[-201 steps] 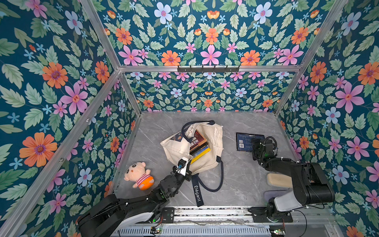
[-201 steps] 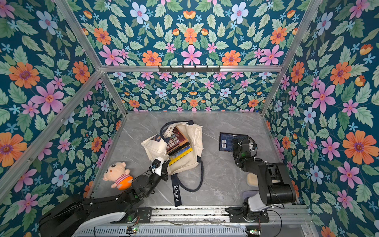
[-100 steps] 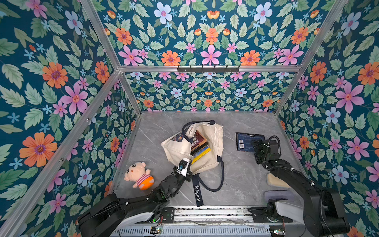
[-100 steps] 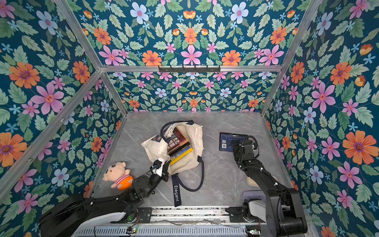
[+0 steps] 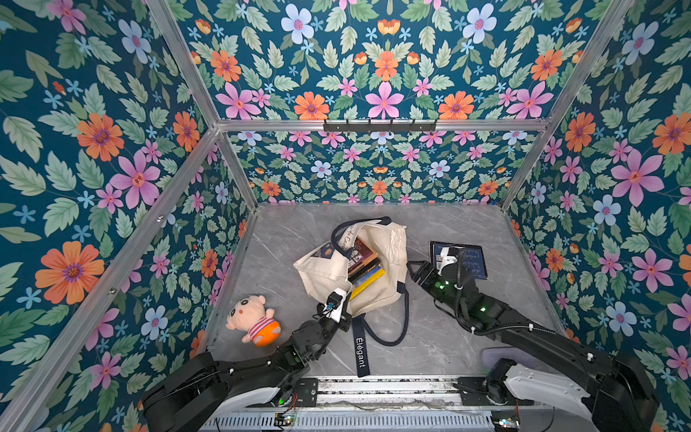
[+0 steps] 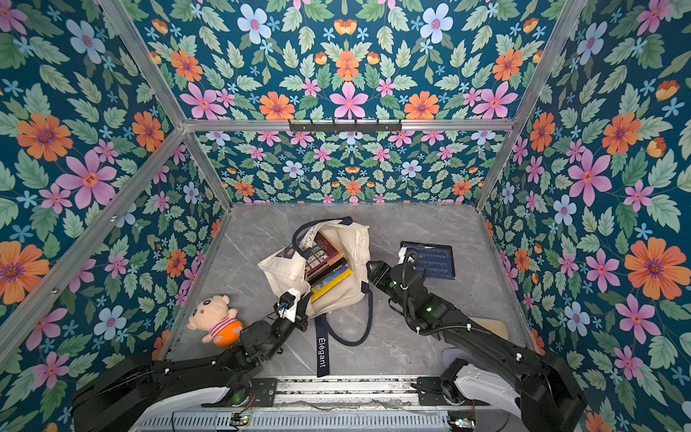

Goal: Take out the books from the canvas bag
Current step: Pick up the book from the canvas bag.

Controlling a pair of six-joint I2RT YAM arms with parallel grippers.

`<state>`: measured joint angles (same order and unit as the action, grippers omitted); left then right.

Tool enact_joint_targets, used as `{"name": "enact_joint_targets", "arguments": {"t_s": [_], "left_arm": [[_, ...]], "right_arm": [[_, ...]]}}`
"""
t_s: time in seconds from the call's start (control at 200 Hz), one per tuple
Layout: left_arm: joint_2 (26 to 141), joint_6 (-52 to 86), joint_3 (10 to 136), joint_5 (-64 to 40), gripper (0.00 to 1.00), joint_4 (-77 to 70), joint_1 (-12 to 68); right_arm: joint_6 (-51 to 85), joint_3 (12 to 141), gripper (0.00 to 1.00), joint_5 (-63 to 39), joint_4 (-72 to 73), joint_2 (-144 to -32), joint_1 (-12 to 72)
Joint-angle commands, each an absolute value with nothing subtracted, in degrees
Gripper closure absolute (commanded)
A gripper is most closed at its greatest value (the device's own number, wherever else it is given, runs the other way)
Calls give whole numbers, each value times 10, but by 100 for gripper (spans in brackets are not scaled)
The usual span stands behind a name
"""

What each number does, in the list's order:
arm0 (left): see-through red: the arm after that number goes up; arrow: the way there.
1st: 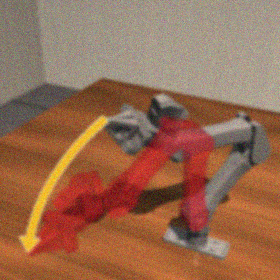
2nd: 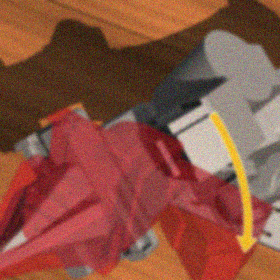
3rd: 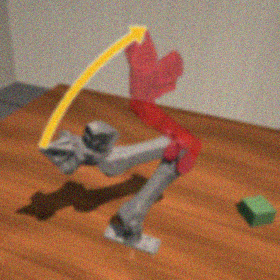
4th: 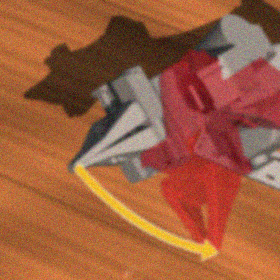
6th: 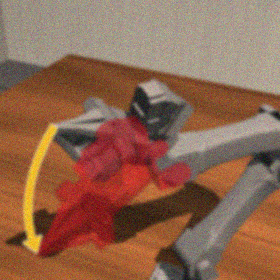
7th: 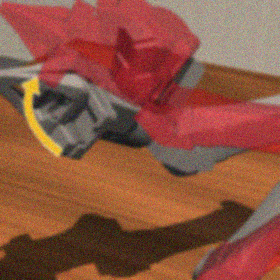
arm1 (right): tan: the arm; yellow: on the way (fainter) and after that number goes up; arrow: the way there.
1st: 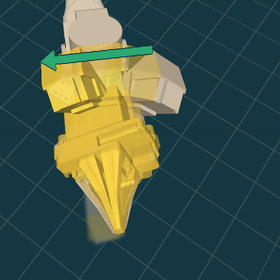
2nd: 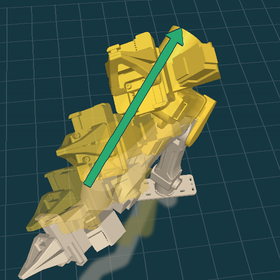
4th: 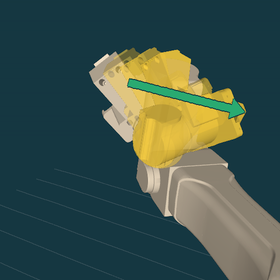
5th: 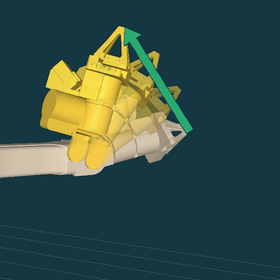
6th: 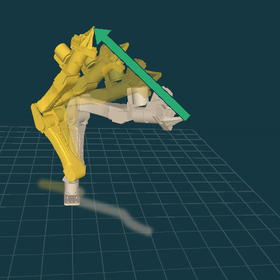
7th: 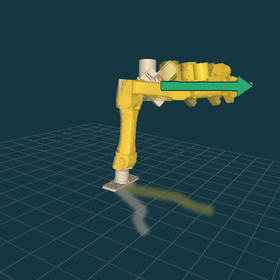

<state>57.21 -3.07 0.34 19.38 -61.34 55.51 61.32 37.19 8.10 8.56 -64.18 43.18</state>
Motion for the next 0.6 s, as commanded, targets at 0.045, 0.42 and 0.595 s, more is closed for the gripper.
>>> {"name": "enact_joint_targets", "arguments": {"t_s": [0.045,0.42,0.595], "left_arm": [[576,-38,-25,168,100,-685,557],[578,-38,-22,165,100,-677,562],[577,-40,-21,165,100,-675,564]], "right_arm": [[603,408,27,80,153,-708,468],[649,484,46,37,262,-900,489],[664,524,49,22,292,-985,490]]}}
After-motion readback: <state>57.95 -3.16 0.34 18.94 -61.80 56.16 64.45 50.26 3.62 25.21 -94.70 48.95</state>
